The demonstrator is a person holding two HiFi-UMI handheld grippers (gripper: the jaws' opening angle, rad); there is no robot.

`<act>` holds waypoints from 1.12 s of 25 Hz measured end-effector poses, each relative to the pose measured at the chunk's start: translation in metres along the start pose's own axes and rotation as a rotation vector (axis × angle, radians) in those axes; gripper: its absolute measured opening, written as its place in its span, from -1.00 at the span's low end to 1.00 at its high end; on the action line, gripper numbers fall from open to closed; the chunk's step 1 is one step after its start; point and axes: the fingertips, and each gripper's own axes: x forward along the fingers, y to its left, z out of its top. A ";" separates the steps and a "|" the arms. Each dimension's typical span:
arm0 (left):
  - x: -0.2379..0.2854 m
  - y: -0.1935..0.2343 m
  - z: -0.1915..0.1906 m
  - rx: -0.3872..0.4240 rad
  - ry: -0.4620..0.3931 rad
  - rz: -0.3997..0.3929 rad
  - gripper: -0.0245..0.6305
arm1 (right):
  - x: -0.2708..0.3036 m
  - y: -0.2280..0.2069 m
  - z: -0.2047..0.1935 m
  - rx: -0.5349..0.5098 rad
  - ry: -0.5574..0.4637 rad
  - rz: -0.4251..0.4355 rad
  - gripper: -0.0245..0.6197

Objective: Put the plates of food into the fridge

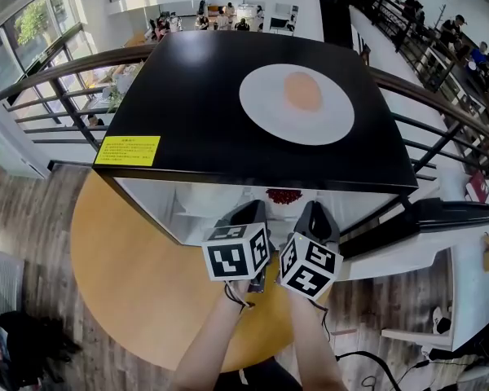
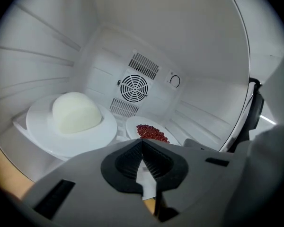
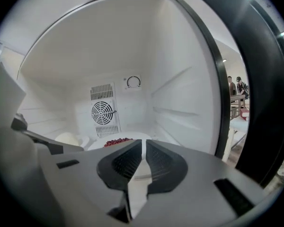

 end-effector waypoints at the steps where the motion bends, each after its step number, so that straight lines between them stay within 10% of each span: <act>1: -0.002 0.000 0.001 0.006 -0.018 -0.001 -0.90 | -0.002 0.000 0.003 -0.006 -0.020 0.008 -0.82; 18: -0.102 -0.032 0.036 0.292 -0.358 0.015 -0.90 | -0.086 0.027 0.045 -0.024 -0.165 0.226 -0.89; 28: -0.155 -0.032 0.030 0.307 -0.415 0.069 -0.90 | -0.132 0.023 0.039 0.044 -0.203 0.282 -0.89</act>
